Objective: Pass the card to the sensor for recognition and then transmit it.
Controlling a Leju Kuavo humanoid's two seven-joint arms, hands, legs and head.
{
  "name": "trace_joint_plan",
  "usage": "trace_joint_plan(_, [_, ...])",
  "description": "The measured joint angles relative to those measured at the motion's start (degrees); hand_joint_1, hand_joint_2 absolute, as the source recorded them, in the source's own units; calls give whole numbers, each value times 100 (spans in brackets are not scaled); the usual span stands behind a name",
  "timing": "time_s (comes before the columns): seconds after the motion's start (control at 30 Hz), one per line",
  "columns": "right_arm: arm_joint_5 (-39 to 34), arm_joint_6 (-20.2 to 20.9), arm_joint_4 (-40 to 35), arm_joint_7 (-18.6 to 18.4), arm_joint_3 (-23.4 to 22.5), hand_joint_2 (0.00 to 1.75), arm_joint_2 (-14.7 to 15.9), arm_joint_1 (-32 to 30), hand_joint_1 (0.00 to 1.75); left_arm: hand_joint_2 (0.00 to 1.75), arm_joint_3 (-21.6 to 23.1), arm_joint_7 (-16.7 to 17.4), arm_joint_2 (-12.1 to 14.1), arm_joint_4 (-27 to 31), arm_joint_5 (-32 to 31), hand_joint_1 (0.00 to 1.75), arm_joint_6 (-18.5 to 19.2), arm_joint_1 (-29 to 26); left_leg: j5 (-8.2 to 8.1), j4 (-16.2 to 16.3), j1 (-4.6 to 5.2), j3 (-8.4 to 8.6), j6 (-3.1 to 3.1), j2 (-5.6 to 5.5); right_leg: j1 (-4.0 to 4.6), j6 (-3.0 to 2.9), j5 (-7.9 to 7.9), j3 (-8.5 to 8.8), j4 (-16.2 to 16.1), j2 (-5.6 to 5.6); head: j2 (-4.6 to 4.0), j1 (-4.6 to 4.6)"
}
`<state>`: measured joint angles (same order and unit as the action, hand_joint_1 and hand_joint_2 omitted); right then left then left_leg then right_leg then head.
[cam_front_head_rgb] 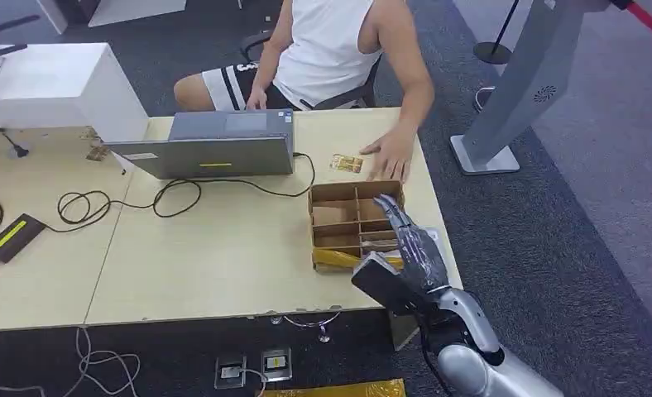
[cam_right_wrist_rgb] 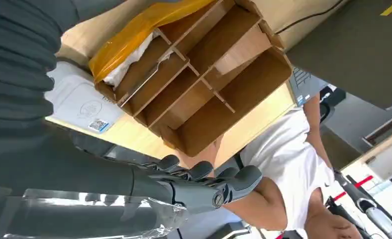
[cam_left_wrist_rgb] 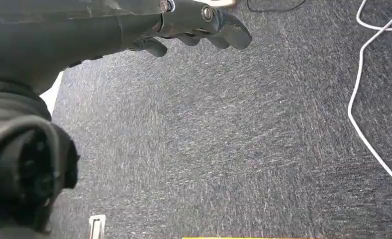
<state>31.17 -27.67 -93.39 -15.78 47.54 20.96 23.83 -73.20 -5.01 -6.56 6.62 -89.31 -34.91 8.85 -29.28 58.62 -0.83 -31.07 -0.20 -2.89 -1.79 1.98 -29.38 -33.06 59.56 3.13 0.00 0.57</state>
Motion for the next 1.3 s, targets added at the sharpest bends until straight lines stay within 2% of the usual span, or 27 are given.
trace_joint_plan(0.2, [617,380,0,-374,-24,175,4,-27,0,0,0,0,-2,0,-42,0,2,8,0,0,0,0,0,0,0,0,0,0,0,0,0,0])
trace_joint_plan(0.3, [1158,701,13,-948,-37,175,44,-26,0,0,2,0,-2,0,-55,0,4,17,0,0,0,-1,0,0,0,0,0,0,0,-1,0,0])
trace_joint_plan(0.4, [1329,817,57,-1097,-79,175,68,-25,0,0,0,0,-4,0,-57,0,4,19,0,0,0,-2,0,0,0,0,0,0,0,0,0,0])
trace_joint_plan(0.97, [1416,878,184,-1110,-125,175,133,-24,0,0,2,0,-7,0,-70,0,4,28,0,0,0,-2,0,0,0,0,0,1,0,-1,0,0])
trace_joint_plan(1.07, [1889,1237,267,-911,-70,175,146,113,0,0,0,2,-7,0,-57,0,2,36,0,0,0,-5,0,1,0,0,0,-1,0,0,0,0])
trace_joint_plan(1.13, [1923,1237,452,-726,-61,175,140,250,0,0,-2,2,-7,0,-66,0,2,50,0,0,0,-4,0,-2,0,0,0,1,0,-2,0,0])
trace_joint_plan(1.3, [1932,1233,721,-667,-48,175,136,382,0,0,-4,2,-7,0,-68,0,2,56,1,0,0,-5,0,-5,0,0,0,1,1,-3,0,0])
